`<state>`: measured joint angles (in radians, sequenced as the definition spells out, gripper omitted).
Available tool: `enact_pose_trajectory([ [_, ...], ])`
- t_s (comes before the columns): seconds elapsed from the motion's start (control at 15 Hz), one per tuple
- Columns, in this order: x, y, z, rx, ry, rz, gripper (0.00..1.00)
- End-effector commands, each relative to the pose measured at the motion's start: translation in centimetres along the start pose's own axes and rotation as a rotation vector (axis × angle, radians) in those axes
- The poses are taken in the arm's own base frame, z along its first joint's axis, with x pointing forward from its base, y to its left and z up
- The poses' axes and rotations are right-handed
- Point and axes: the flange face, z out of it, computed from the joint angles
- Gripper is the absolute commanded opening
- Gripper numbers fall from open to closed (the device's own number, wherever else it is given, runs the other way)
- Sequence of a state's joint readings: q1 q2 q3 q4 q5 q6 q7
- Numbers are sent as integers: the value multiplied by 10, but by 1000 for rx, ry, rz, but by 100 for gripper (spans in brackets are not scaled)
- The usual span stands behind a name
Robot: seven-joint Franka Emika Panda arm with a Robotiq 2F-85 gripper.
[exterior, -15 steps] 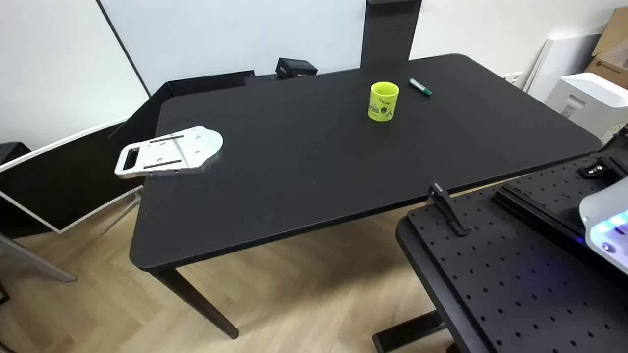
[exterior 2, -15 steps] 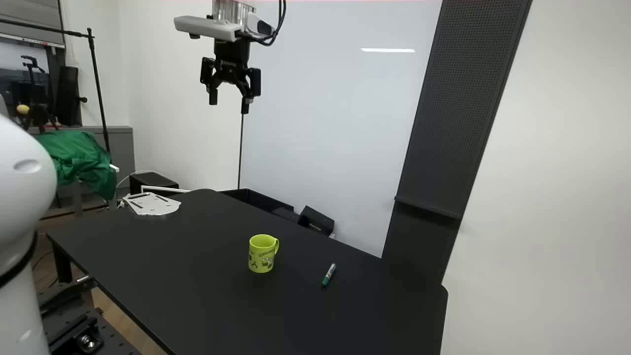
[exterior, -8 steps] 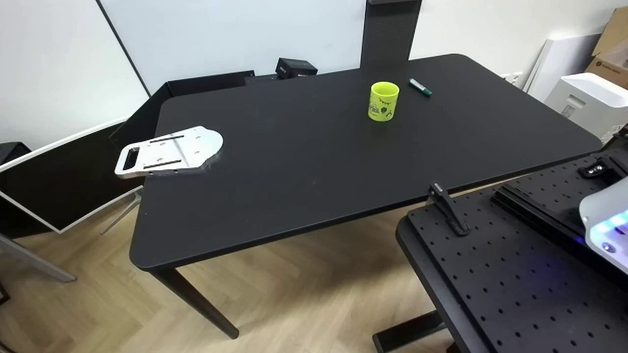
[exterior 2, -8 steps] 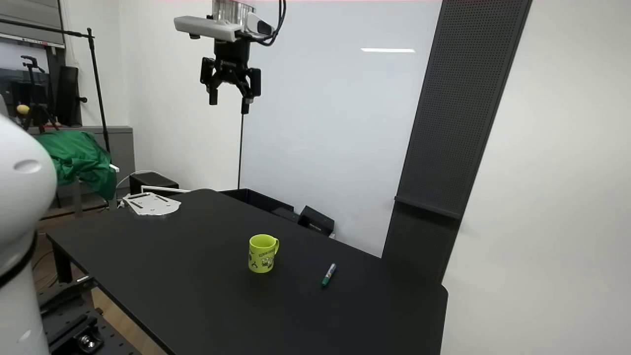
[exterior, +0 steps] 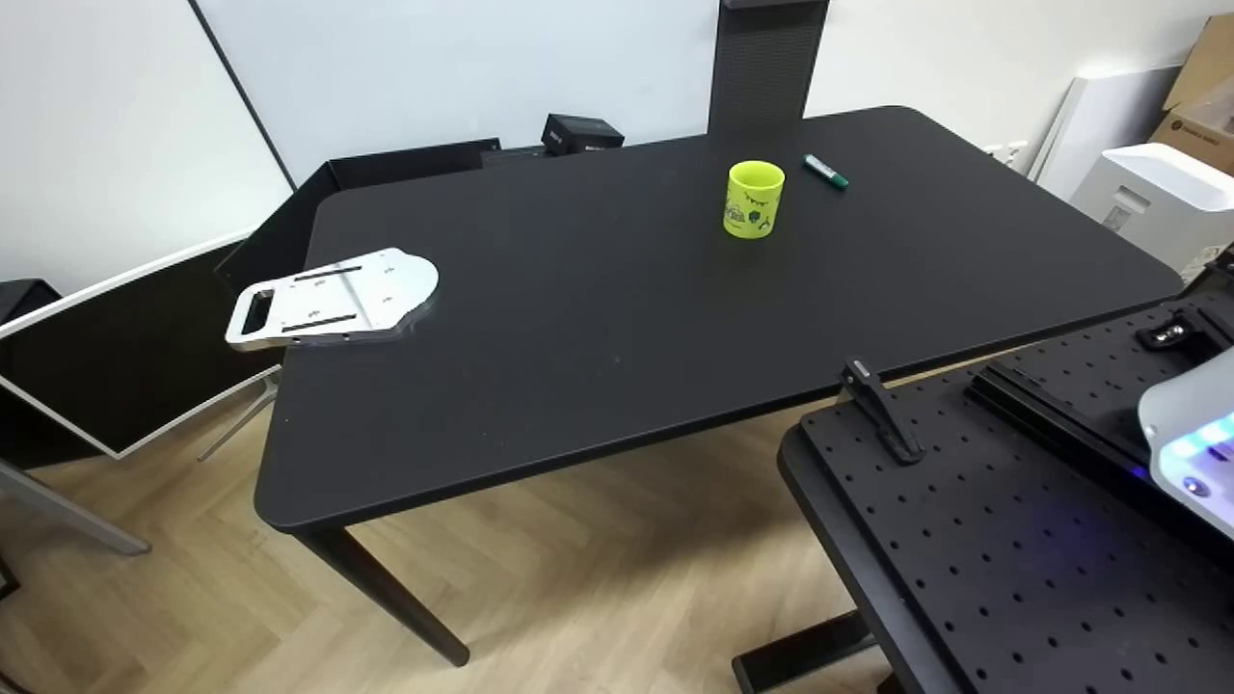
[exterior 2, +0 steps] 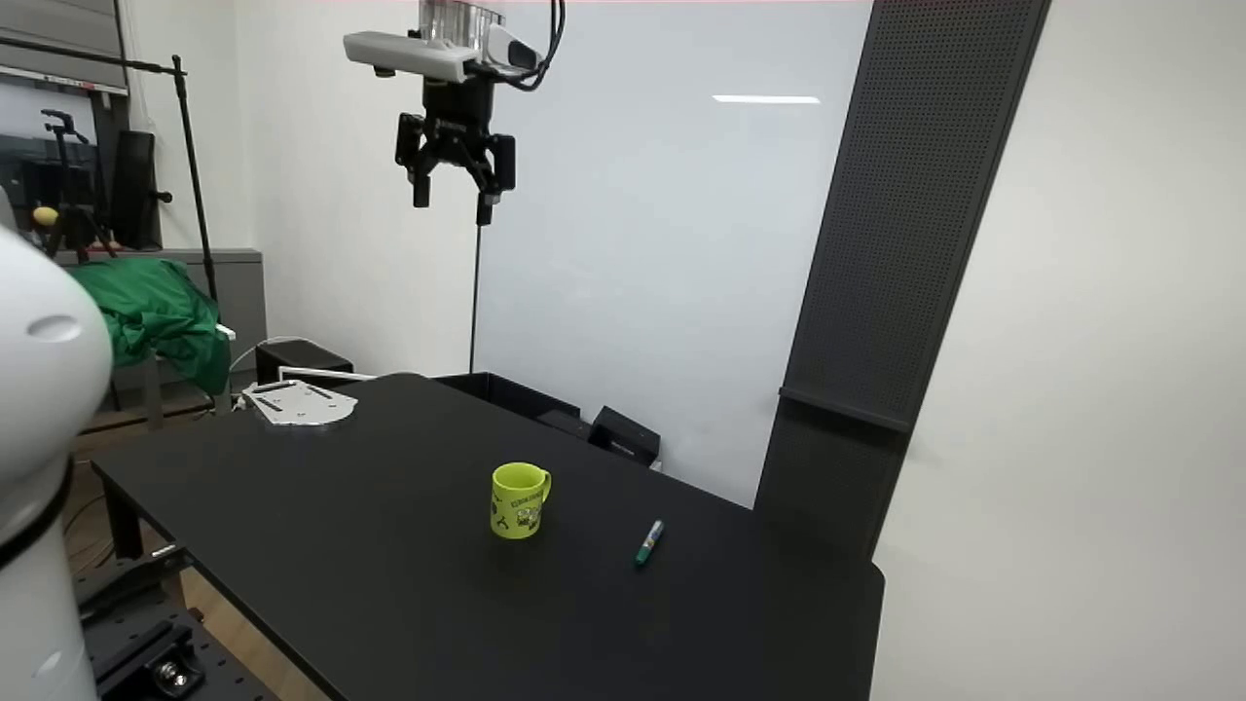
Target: Pick the marker on the table and put it in the mug
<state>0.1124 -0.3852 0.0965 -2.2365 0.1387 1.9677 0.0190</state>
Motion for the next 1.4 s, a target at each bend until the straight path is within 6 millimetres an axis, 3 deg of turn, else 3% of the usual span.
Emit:
enact_pose_trajectory([
  [0.0,0,0,0,0,-1,0,100],
  [0.2,9,6,1,3,-4,-34,100],
  [0.6,44,39,5,1,19,-75,100],
  [1.13,103,80,23,-40,61,-125,100],
  [1.33,125,106,38,-73,75,-87,100],
])
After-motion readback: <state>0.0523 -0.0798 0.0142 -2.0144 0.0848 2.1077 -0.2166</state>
